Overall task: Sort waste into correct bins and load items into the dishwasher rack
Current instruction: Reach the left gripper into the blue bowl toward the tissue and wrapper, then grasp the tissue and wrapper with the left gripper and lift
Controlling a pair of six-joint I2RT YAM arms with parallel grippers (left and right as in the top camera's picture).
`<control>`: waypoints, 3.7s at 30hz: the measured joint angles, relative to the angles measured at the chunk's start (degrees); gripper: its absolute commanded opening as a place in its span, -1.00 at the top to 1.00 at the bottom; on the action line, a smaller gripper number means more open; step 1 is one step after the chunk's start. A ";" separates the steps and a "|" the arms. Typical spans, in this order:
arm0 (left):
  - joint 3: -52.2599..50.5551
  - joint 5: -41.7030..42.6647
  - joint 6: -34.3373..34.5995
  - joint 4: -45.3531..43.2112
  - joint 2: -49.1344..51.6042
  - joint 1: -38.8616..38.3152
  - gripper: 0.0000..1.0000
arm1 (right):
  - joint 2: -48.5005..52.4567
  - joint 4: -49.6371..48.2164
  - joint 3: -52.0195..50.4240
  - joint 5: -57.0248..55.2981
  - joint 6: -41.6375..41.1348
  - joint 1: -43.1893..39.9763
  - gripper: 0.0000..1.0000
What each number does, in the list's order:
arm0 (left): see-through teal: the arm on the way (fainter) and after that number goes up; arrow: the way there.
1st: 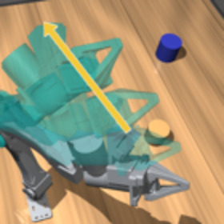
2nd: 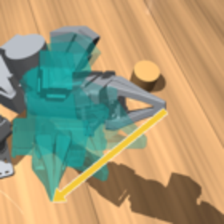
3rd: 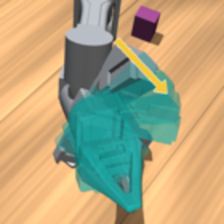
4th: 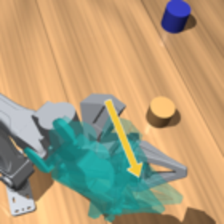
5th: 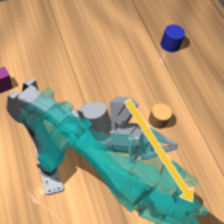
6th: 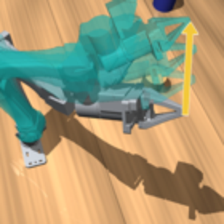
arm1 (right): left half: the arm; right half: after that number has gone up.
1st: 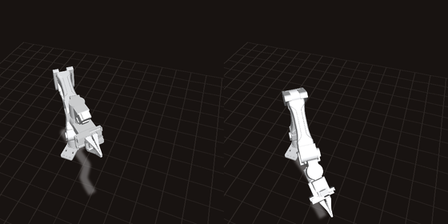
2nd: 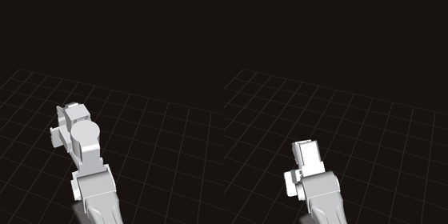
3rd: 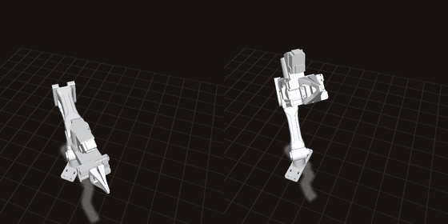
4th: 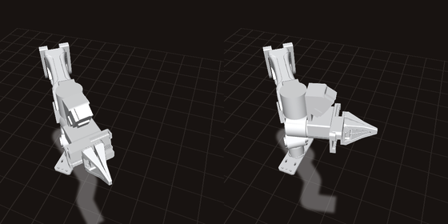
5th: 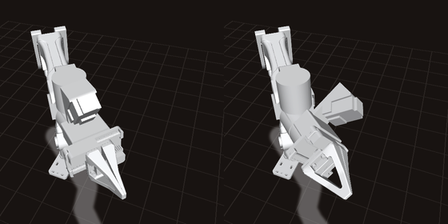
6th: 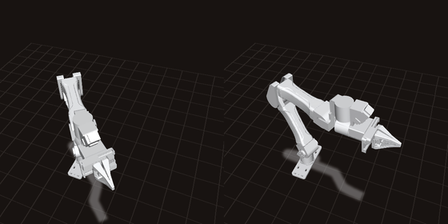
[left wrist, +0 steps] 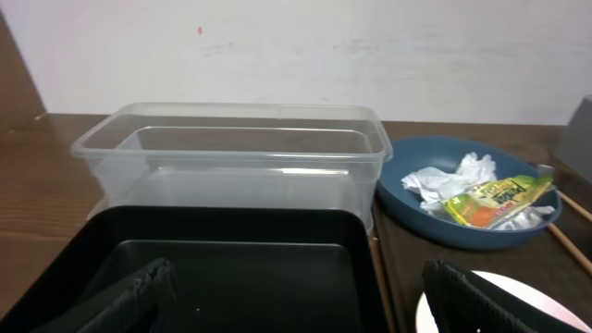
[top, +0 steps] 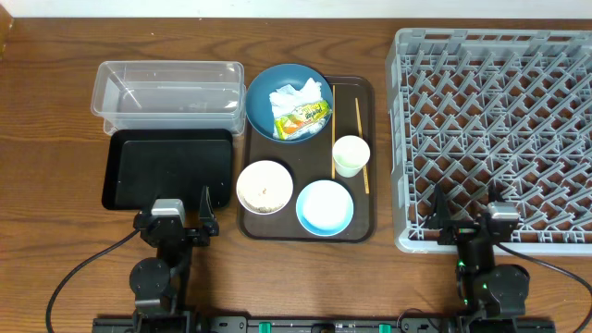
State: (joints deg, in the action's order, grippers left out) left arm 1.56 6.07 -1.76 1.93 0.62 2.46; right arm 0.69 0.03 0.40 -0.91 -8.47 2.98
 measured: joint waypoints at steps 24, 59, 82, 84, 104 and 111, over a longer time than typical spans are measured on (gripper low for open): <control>30.75 11.21 2.05 13.55 32.83 0.00 -0.75 | 25.77 -3.76 23.32 18.29 1.33 0.00 -0.98; 81.94 9.09 -2.64 31.10 98.51 -18.58 -0.83 | 68.30 42.42 74.55 24.92 7.89 0.42 -0.98; 115.91 1.77 -9.05 46.10 126.35 -23.30 -0.88 | 68.30 48.81 74.64 23.74 11.45 0.42 -0.99; 115.89 1.44 -9.51 46.40 129.46 -23.30 -0.88 | 68.30 49.46 74.64 23.15 11.63 0.42 -0.98; 115.43 0.85 -10.67 44.87 138.88 -23.26 0.42 | 68.30 50.29 74.64 22.03 12.33 0.42 -0.99; 115.43 1.03 -10.60 44.76 138.88 -23.23 0.88 | 68.30 50.27 74.64 21.92 12.50 0.42 -0.99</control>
State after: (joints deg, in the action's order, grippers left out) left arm 116.99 7.09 -12.36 46.70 139.50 -20.78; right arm 68.99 50.30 75.05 21.02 4.03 3.40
